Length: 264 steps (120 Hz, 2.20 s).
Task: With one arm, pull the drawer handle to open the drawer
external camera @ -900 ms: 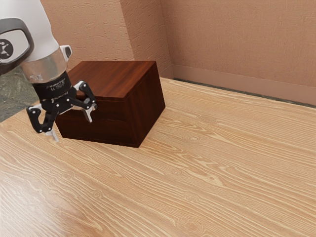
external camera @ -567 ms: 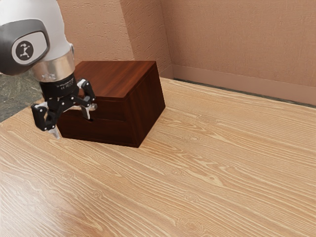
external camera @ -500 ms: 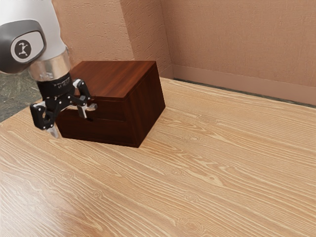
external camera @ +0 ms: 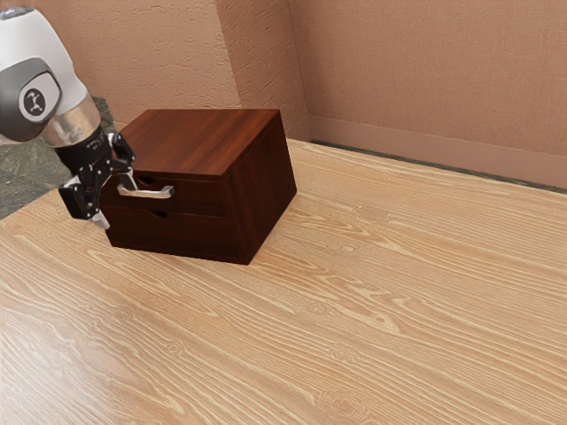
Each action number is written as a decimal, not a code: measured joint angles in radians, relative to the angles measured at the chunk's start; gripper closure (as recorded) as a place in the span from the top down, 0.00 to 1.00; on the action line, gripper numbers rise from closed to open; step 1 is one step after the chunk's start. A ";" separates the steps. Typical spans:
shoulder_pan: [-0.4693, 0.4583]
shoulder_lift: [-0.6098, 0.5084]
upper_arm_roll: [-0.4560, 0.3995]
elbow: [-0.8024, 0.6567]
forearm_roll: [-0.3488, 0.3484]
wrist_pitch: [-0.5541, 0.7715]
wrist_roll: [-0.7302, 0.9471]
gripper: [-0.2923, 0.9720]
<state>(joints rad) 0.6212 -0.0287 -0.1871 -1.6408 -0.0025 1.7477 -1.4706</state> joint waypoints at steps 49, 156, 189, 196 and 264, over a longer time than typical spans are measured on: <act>0.015 0.091 0.011 0.023 0.001 0.124 -0.026 0.77; 0.023 0.199 0.011 0.109 0.004 0.193 -0.047 0.63; 0.023 0.226 0.041 0.114 0.003 0.212 -0.048 0.51; 0.024 0.230 0.043 0.117 0.003 0.218 -0.047 0.50; 0.022 0.086 0.047 -0.092 0.001 0.297 -0.036 0.48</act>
<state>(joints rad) 0.6430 0.0572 -0.1403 -1.7326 -0.0010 2.0449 -1.5063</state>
